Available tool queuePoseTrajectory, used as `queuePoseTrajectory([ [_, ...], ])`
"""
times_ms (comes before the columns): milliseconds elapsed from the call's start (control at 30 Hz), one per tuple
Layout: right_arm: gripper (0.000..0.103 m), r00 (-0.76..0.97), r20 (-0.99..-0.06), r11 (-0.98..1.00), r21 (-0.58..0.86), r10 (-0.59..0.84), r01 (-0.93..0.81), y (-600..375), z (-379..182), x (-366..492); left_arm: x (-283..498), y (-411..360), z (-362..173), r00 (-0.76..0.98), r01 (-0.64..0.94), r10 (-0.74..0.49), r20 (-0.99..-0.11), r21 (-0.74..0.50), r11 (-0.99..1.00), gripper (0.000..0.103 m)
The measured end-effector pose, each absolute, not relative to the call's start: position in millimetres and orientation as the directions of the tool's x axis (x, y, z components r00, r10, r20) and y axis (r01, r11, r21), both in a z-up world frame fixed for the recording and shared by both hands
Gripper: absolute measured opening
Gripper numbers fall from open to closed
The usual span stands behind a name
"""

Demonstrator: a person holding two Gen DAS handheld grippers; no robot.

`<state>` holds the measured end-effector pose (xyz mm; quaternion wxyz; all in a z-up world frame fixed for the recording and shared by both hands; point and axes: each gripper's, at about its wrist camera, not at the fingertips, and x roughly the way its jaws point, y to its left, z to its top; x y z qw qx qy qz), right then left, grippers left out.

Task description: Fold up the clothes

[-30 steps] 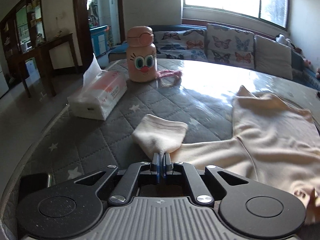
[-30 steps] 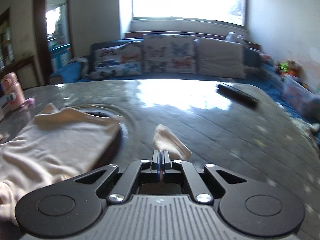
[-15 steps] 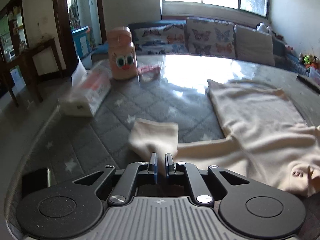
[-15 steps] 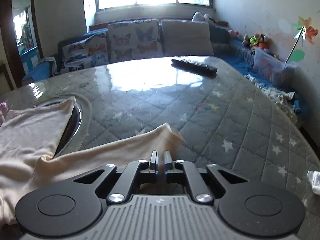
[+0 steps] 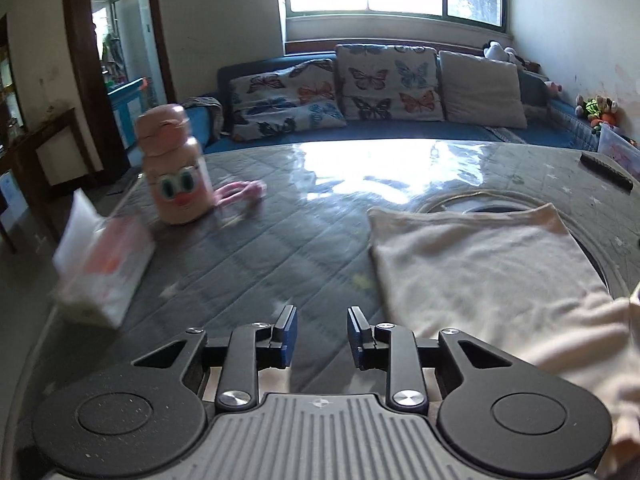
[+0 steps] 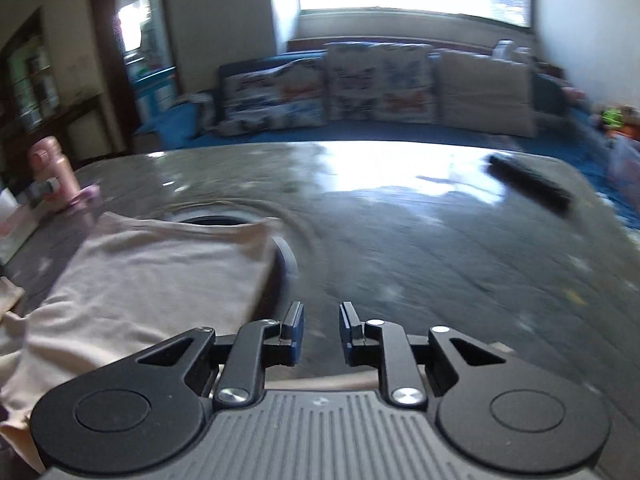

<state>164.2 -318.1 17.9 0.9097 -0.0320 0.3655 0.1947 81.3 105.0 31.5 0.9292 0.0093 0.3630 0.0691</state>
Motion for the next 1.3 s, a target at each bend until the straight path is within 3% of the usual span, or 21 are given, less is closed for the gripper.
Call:
queuePoseTrajectory([
  [200, 0.028, 0.607, -0.694, 0.883, 0.091, 0.387, -0.459, -270.6, 6.0, 204.7, 137.9, 91.0, 16.9, 0.724, -0.105, 0.131, -0.677, 0.08, 0.991, 0.038],
  [633, 0.028, 0.572, -0.706, 0.87, 0.127, 0.417, -0.477, -235.7, -18.9, 268.1, 213.4, 87.3, -15.1, 0.711, -0.087, 0.075, -0.699, 0.018, 0.996, 0.036],
  [700, 0.026, 0.563, -0.711, 0.866, 0.132, 0.422, -0.482, -234.3, -22.1, 271.9, 218.1, 87.6, -18.3, 0.711, -0.078, 0.063, -0.7, 0.01, 0.997, 0.025],
  [733, 0.022, 0.561, -0.713, 0.865, 0.129, 0.421, -0.485, -234.1, -22.9, 272.3, 219.5, 87.2, -19.7, 0.712, -0.072, 0.058, -0.7, 0.009, 0.997, 0.021],
  [767, 0.01, 0.56, -0.715, 0.864, 0.125, 0.419, -0.488, -234.0, -23.4, 272.6, 220.7, 87.1, -20.8, 0.712, -0.066, 0.052, -0.7, 0.008, 0.998, 0.008],
  [800, 0.006, 0.566, -0.713, 0.865, 0.117, 0.414, -0.487, -233.7, -22.8, 272.2, 221.8, 86.9, -21.8, 0.713, -0.059, 0.047, -0.7, 0.006, 0.998, 0.005],
  [1133, 0.002, 0.68, -0.622, 0.878, 0.024, 0.388, -0.478, -229.9, 7.1, 283.5, 243.9, 82.3, -4.6, 0.785, -0.089, 0.115, -0.608, 0.072, 0.993, 0.002],
  [1300, 0.003, 0.667, -0.657, 0.886, 0.004, 0.351, -0.463, -218.0, -7.7, 309.7, 263.2, 87.0, -18.5, 0.753, -0.112, 0.128, -0.645, 0.066, 0.992, 0.006],
])
